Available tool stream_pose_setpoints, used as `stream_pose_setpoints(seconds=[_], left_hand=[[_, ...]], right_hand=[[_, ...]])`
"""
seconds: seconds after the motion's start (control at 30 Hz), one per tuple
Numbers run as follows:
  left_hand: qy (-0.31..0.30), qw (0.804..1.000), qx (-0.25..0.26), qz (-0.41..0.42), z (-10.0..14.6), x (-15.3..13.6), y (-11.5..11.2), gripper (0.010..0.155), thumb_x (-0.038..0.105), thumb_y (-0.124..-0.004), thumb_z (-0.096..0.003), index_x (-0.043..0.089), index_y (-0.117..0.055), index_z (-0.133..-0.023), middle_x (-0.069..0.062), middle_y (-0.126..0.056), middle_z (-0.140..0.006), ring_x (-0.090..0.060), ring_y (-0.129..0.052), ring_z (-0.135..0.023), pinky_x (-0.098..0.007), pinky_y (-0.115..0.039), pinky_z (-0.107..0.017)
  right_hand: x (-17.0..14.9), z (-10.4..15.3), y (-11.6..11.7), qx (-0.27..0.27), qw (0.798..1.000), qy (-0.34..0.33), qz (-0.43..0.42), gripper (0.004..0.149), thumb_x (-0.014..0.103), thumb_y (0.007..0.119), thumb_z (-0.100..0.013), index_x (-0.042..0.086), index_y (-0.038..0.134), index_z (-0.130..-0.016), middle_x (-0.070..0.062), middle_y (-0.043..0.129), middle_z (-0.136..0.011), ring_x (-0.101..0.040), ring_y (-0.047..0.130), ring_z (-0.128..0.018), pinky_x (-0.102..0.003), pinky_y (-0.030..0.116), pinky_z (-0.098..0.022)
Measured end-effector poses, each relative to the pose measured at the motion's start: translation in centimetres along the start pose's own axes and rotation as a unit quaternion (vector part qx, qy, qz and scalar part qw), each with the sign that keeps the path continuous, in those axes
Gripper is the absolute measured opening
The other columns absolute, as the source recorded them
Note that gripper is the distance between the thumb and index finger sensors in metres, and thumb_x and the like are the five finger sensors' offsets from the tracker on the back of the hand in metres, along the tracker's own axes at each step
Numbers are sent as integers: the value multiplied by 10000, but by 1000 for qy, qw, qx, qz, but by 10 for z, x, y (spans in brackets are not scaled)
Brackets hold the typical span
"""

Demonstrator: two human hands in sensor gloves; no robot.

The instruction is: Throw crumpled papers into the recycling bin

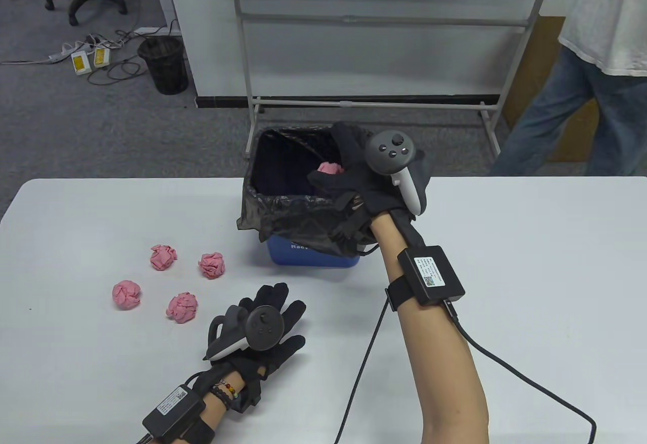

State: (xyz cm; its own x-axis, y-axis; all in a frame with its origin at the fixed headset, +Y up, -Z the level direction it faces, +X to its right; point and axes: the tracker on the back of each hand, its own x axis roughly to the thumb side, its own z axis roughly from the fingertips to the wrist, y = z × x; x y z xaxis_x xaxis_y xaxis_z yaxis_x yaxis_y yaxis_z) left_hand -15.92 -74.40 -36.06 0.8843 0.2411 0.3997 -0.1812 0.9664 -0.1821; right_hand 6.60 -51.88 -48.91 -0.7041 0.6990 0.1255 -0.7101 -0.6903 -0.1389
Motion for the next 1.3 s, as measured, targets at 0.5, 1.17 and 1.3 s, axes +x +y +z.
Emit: stream_pose_setpoints(seconds=[0.5,1.17,1.3], left_hand=[[-7,1000,5,0,-1,4,-2,741,583,-624,-472,288,-443,-1127,-137,-168,-1219,-432,-196,-1118,-733,-265,-716],[-2,1000,16,3,-1,0,-1,747,581,-628,-471,280,-435,-1127,-137,-182,-1220,-434,-209,-1119,-732,-274,-718],[1,1000,18,0,-1,-2,-2,748,580,-629,-472,275,-435,-1127,-137,-184,-1220,-435,-212,-1118,-731,-278,-717]], right_hand=[[-14,88,6,41,981,-92,166,938,579,912,-283,386,444,-1074,18,448,-1195,-312,438,-1139,-545,477,-784],[-72,167,91,125,959,-98,235,939,602,887,-292,383,423,-1079,9,436,-1198,-316,432,-1138,-545,485,-781],[-85,174,105,147,956,-79,242,945,611,877,-298,387,401,-1084,14,420,-1201,-318,421,-1142,-546,480,-784]])
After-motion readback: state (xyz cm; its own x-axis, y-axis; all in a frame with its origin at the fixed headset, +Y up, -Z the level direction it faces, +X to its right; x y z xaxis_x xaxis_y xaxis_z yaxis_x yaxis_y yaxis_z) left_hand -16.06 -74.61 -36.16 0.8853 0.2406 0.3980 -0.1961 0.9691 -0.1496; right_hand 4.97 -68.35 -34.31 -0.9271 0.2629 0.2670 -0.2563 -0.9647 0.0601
